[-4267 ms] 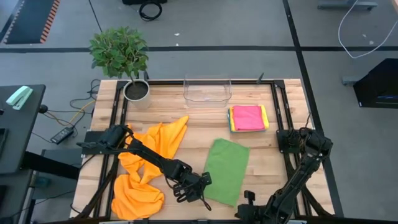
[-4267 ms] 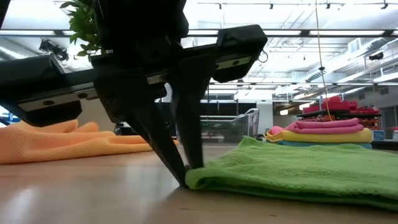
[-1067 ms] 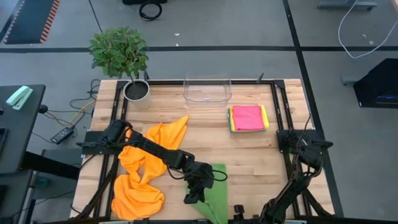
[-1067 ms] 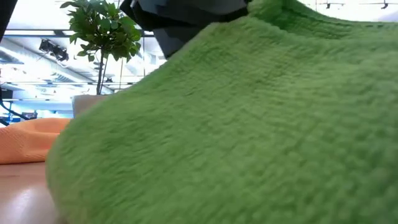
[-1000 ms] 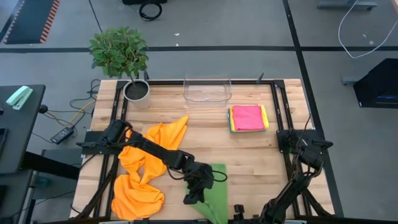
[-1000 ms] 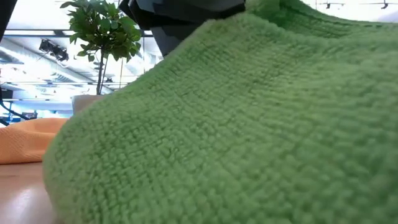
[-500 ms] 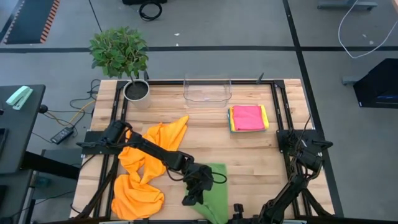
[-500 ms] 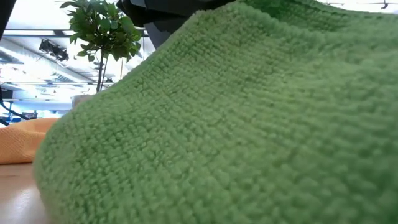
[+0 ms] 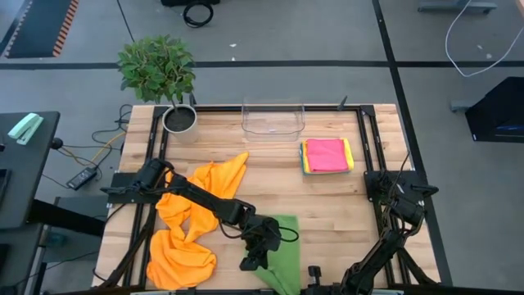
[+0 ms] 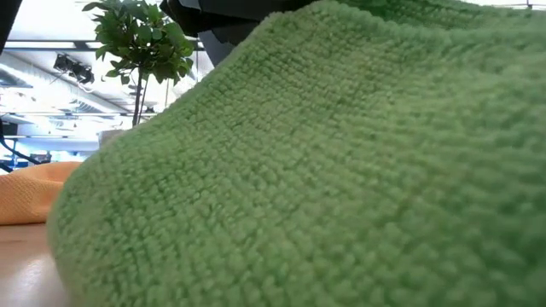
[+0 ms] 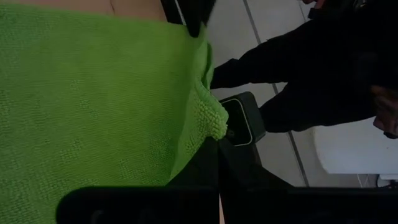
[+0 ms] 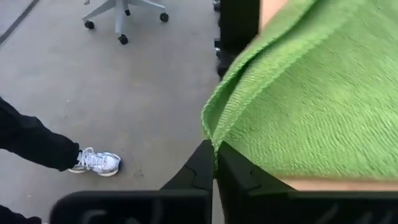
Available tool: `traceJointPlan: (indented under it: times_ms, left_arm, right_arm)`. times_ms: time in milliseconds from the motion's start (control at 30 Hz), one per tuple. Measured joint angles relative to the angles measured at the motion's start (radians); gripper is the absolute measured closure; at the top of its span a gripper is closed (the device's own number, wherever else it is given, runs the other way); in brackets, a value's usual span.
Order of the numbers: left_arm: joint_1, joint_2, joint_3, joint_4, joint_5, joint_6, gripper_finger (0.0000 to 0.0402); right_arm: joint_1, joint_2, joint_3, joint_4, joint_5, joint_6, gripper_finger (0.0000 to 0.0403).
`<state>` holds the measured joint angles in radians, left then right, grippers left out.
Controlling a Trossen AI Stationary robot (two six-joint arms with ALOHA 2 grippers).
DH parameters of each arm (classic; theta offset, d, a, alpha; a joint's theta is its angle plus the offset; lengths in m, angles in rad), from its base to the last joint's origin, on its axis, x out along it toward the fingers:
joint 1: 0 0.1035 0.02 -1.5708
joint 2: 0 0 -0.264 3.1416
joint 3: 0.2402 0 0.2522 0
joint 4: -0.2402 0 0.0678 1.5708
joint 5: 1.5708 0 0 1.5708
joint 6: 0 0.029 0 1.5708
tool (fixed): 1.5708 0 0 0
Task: Fold microfiber towels
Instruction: Fold the green towel
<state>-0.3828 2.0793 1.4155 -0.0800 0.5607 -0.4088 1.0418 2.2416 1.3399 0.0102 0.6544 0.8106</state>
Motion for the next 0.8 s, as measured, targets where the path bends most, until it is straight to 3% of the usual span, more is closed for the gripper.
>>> traceJointPlan:
  times_ms: [167, 333, 467, 633, 800]
  left_arm:
    - [0.0, -0.04, 0.001, -0.013, 0.002, -0.007, 0.04]
    - [-0.012, -0.104, 0.002, -0.022, -0.074, -0.032, 0.04]
    - [-0.055, -0.135, 0.003, -0.015, -0.24, -0.082, 0.04]
    - [-0.132, -0.133, -0.009, -0.017, -0.502, -0.203, 0.04]
    - [-0.191, -0.258, -0.2, 0.049, -0.843, -0.443, 0.04]
  right_arm:
    - [0.004, -0.071, -0.001, -0.182, -0.004, 0.152, 0.0396]
    - [-0.005, -0.261, -0.072, -0.401, -0.006, 0.213, 0.0397]
    - [-0.069, -0.475, -0.279, -0.319, -0.156, 0.17, 0.0398]
    - [-0.24, -0.712, -0.573, -0.019, -0.358, 0.159, 0.0399]
    - [-0.44, -0.816, -0.67, 0.053, -0.465, 0.157, 0.04]
